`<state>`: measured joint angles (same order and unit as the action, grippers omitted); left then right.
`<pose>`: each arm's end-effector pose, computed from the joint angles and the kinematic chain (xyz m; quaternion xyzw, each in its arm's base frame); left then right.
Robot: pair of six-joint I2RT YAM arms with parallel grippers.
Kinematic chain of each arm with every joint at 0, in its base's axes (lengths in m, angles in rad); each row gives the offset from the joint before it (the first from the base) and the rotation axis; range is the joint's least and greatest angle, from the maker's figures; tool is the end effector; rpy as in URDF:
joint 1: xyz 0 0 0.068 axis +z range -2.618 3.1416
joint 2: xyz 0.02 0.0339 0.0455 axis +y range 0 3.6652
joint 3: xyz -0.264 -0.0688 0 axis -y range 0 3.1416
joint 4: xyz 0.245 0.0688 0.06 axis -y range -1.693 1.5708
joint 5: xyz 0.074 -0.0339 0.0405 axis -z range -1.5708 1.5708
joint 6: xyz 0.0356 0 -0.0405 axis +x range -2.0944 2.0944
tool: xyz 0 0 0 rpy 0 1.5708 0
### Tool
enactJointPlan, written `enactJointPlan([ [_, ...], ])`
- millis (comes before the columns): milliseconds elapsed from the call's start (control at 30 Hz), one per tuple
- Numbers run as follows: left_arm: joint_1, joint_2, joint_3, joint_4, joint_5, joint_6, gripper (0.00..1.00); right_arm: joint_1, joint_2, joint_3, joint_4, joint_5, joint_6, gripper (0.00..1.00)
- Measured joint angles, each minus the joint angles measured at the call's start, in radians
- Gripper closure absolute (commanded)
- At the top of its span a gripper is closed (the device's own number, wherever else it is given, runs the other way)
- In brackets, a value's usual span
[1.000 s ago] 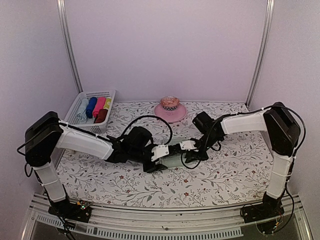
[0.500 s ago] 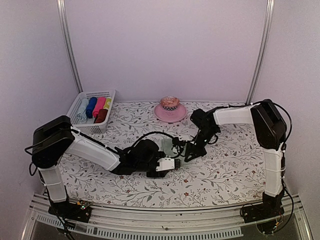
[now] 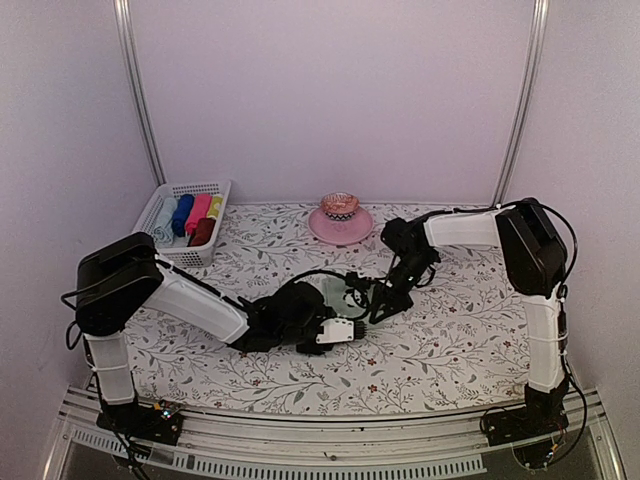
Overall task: Roll the towels
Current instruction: Roll the towel at the center of the board.
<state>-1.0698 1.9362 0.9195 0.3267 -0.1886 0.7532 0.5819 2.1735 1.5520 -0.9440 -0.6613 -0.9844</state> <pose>0.1876 -0.3286 0.1139 0.6872 0.5834 0.0172 0.4325 0.3258 0.2405 0.1350 -0.6679 0.6697 0.3176 0.0673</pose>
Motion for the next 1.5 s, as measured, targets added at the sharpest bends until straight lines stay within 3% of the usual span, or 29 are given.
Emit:
enactJointPlan([
  [233, -0.001, 0.050, 0.044, -0.005, -0.015, 0.010, 0.73, -0.002, 0.006, 0.010, -0.022, -0.005, -0.005, 0.85],
  [333, -0.001, 0.059, 0.062, -0.020, -0.018, 0.010, 0.84, -0.003, 0.007, 0.010, -0.031, -0.005, -0.008, 0.82],
  [533, 0.003, 0.058, 0.086, -0.070, 0.022, -0.021, 0.88, -0.006, -0.003, -0.008, -0.026, -0.005, -0.030, 0.56],
  [833, 0.034, 0.005, 0.133, -0.248, 0.224, -0.119, 0.88, -0.009, -0.249, -0.201, 0.094, 0.041, -0.084, 0.41],
  [1300, 0.129, 0.095, 0.332, -0.496, 0.480, -0.275, 0.84, -0.047, -0.661, -0.720, 0.599, 0.094, -0.177, 0.31],
  [1500, 0.164, 0.122, 0.395, -0.566, 0.571, -0.303, 0.81, -0.042, -0.745, -0.795, 0.734, 0.084, -0.218, 0.31],
])
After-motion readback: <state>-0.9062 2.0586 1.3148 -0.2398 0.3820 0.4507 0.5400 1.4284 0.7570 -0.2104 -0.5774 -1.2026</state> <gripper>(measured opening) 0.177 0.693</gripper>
